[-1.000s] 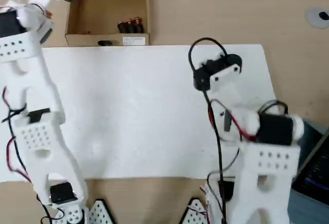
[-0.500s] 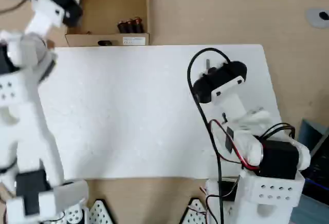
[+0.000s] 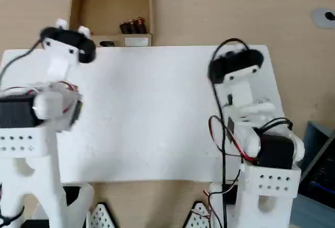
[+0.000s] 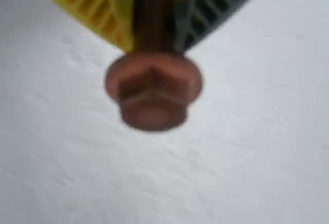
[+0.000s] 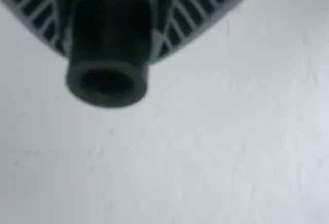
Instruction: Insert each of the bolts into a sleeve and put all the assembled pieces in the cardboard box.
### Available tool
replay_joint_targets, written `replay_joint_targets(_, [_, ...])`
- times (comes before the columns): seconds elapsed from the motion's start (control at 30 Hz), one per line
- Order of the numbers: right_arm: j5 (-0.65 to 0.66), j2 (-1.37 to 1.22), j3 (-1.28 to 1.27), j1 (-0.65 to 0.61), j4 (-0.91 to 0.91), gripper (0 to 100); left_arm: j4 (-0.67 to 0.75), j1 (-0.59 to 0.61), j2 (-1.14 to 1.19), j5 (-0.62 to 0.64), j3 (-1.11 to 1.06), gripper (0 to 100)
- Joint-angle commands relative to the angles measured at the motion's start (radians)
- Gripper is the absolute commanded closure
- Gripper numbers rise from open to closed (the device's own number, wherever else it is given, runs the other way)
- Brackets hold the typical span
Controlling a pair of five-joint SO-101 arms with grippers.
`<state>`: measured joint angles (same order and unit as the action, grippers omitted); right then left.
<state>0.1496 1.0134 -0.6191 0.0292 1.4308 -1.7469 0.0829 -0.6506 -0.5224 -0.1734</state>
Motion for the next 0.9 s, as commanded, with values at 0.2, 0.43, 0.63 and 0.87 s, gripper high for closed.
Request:
replay_joint_targets(0.2, [-0.161, 0.216, -0.185, -0.016, -0.189, 98.9, 0.324, -0.035, -0.222, 0.265, -0.318, 100])
replay_joint_targets(0.43, [-0.161, 0.478, -0.423, -0.016, -0.31, 98.9, 0.644, -0.032, -0.498, 0.453, -0.675, 100])
replay_joint_targets(0.63, [-0.161, 0.68, -0.585, -0.054, -0.382, 98.9, 0.821, -0.043, -0.705, 0.651, -0.882, 100])
replay_joint_targets(0.87, [-0.161, 0.854, -0.717, -0.277, -0.39, 98.9, 0.858, -0.158, -0.928, 0.819, -1.01, 100])
